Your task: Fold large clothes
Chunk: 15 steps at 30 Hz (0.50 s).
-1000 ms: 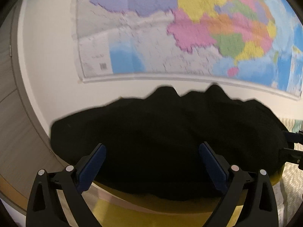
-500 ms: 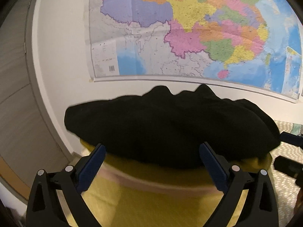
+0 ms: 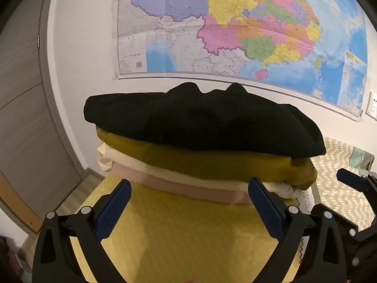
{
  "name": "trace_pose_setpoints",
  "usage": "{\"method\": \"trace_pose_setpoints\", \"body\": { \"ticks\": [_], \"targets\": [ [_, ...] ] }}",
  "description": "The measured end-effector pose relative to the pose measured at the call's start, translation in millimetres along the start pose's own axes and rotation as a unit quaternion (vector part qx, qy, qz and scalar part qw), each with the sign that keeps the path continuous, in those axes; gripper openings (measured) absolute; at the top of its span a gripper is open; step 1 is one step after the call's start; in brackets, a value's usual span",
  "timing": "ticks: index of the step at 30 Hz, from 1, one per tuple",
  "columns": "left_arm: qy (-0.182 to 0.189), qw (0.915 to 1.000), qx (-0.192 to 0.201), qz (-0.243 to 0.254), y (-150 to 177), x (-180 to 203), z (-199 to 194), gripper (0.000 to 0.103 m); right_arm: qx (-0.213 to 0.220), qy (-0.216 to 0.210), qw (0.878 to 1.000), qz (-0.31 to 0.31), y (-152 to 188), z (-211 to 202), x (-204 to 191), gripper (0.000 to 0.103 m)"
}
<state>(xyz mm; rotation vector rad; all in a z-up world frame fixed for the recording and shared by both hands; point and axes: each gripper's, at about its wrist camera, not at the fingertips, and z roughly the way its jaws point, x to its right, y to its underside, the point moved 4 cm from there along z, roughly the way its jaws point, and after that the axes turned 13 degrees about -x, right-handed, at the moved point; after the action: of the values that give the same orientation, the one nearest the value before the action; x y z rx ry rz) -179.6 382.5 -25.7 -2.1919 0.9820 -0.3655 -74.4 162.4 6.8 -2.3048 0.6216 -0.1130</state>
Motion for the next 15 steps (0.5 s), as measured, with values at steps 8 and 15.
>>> {"method": "trace_pose_setpoints", "body": {
  "ticks": [8,15],
  "targets": [
    [-0.012,0.9999,-0.005,-0.009,19,3,-10,0.096,-0.001,0.003,1.000,0.002,19,-8,-3,0.097],
    [-0.011,0.9998,-0.015,-0.005,30,8,-12,0.096,-0.001,0.003,1.000,0.010,30,-13,-1,0.097]
  ]
}}
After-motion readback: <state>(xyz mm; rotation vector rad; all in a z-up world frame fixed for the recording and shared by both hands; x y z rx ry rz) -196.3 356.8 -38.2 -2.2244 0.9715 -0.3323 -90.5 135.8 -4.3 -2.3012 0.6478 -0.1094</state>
